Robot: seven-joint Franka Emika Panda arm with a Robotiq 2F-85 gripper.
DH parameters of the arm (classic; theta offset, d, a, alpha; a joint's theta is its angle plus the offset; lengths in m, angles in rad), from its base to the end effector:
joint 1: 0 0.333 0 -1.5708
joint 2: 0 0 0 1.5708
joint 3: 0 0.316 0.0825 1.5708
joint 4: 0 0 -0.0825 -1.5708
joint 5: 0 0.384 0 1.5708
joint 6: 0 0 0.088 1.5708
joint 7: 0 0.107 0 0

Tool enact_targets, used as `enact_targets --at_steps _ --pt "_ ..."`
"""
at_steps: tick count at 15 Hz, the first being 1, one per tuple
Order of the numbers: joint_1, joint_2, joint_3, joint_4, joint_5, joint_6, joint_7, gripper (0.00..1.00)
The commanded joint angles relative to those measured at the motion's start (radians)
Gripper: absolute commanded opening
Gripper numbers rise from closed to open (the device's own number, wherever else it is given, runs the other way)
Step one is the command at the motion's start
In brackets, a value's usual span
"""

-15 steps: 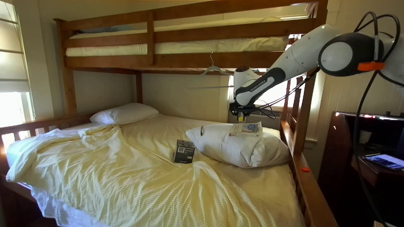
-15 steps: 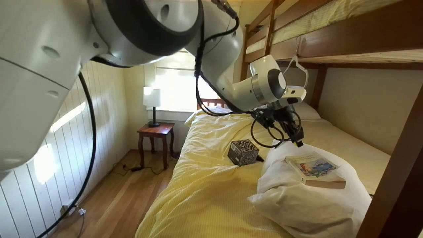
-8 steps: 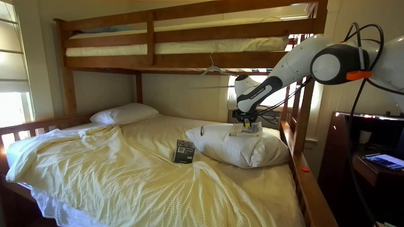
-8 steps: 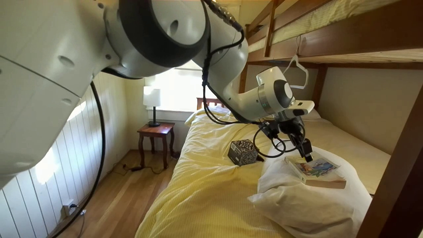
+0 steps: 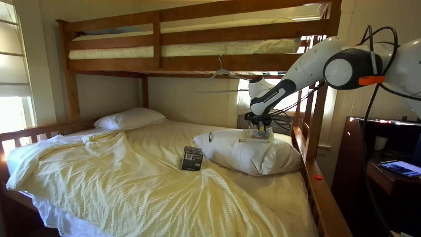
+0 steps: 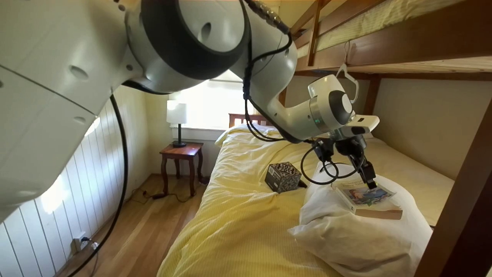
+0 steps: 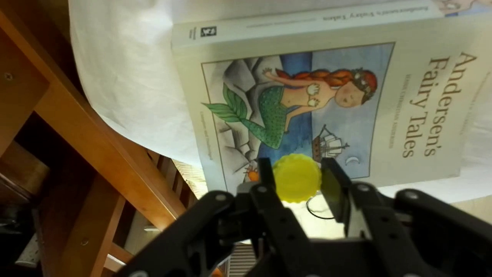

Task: Put the yellow ring and orange ring on the book

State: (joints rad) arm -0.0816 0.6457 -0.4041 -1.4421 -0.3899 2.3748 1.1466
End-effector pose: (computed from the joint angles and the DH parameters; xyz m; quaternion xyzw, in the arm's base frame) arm 0.6848 -0.2930 0.3703 0.7651 -0.5666 0.2320 0.1995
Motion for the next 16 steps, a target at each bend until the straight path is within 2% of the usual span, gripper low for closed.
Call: enact_targets --at_steps 1,5,9,10,11,16 --pt "0.000 0.009 -0.001 0.016 0.004 0.003 0.012 0.11" --pt "0.000 0.027 -0.027 0.025 -0.012 0.004 0.055 0.11" --pt "-0.018 0.045 -0.021 0.040 0.004 0.001 0.038 0.11" --pt "-0.019 0.049 -0.018 0.045 0.005 -0.002 0.033 0.61" --pt "-0.020 0.053 -0.017 0.050 0.006 -0.003 0.028 0.62" --pt "-0.017 0.055 -0.019 0.052 0.000 -0.002 0.021 0.95"
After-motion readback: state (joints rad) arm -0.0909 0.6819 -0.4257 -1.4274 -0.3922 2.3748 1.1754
